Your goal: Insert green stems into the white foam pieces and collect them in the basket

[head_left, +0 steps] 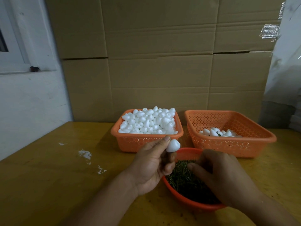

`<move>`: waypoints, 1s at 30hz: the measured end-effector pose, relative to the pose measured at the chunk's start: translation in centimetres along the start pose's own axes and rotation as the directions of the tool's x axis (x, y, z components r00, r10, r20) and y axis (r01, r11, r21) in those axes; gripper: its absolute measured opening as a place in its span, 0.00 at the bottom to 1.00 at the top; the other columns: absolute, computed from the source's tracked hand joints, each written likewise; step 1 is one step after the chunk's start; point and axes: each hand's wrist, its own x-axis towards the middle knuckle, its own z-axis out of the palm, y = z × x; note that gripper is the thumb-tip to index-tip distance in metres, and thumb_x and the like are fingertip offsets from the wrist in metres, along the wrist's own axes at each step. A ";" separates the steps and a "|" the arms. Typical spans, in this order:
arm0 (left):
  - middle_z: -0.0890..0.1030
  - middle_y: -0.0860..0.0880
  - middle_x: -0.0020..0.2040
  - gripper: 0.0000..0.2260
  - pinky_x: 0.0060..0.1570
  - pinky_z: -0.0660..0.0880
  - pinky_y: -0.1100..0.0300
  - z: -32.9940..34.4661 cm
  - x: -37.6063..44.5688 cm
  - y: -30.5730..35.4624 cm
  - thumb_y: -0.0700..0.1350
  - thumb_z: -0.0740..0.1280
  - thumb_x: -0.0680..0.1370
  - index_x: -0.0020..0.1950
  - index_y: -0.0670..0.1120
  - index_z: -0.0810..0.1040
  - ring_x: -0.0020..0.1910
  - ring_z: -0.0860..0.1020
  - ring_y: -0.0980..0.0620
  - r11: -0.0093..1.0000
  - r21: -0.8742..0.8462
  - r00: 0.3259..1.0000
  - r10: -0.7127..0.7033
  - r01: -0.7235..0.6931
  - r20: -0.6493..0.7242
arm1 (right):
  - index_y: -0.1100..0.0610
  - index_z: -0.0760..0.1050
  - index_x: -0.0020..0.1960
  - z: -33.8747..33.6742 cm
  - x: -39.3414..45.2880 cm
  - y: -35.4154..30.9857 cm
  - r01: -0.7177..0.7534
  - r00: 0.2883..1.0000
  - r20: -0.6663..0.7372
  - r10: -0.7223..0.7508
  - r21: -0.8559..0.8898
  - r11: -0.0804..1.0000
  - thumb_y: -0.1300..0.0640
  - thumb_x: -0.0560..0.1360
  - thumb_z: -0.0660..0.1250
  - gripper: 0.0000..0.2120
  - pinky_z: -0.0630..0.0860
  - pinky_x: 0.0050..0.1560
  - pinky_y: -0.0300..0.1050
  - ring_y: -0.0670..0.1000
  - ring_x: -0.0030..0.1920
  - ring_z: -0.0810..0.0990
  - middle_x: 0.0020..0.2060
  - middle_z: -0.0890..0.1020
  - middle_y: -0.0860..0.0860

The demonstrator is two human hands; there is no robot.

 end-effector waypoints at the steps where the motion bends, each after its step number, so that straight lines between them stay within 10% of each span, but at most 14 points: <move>1: 0.73 0.47 0.34 0.15 0.29 0.65 0.64 0.0 0.0 0.0 0.55 0.65 0.78 0.52 0.42 0.78 0.28 0.70 0.55 1.000 0.003 1.000 0.000 0.000 0.003 | 0.48 0.74 0.34 0.0 0.0 0.0 -0.001 1.000 -0.011 0.001 0.008 1.000 0.43 0.71 0.74 0.14 0.70 0.29 0.37 0.41 0.36 0.78 0.27 0.78 0.46; 11: 0.72 0.49 0.32 0.19 0.28 0.63 0.64 -0.3 0.0 -0.2 0.56 0.65 0.78 0.52 0.41 0.82 0.26 0.68 0.55 1.000 0.015 0.998 0.017 -0.018 0.062 | 0.47 0.78 0.37 -0.6 -0.3 -0.6 0.078 0.996 -0.072 -0.061 0.277 0.958 0.37 0.70 0.67 0.14 0.75 0.32 0.42 0.45 0.32 0.79 0.32 0.82 0.45; 18: 0.70 0.49 0.29 0.20 0.27 0.60 0.63 -0.1 0.0 -0.1 0.58 0.66 0.77 0.51 0.41 0.81 0.24 0.66 0.56 0.999 0.041 0.997 0.029 -0.032 0.076 | 0.57 0.85 0.41 -1.3 -0.3 -1.8 0.039 0.998 -0.057 0.011 0.804 0.594 0.55 0.67 0.73 0.06 0.75 0.25 0.38 0.48 0.26 0.78 0.31 0.84 0.57; 30: 0.69 0.49 0.29 0.16 0.26 0.59 0.63 0.2 -0.4 0.2 0.56 0.64 0.80 0.38 0.47 0.79 0.23 0.64 0.56 0.996 0.076 0.996 0.040 -0.046 0.075 | 0.56 0.86 0.44 -0.7 -0.6 -2.2 0.058 0.995 -0.095 0.033 0.807 0.587 0.57 0.66 0.73 0.08 0.81 0.33 0.41 0.54 0.33 0.84 0.36 0.86 0.58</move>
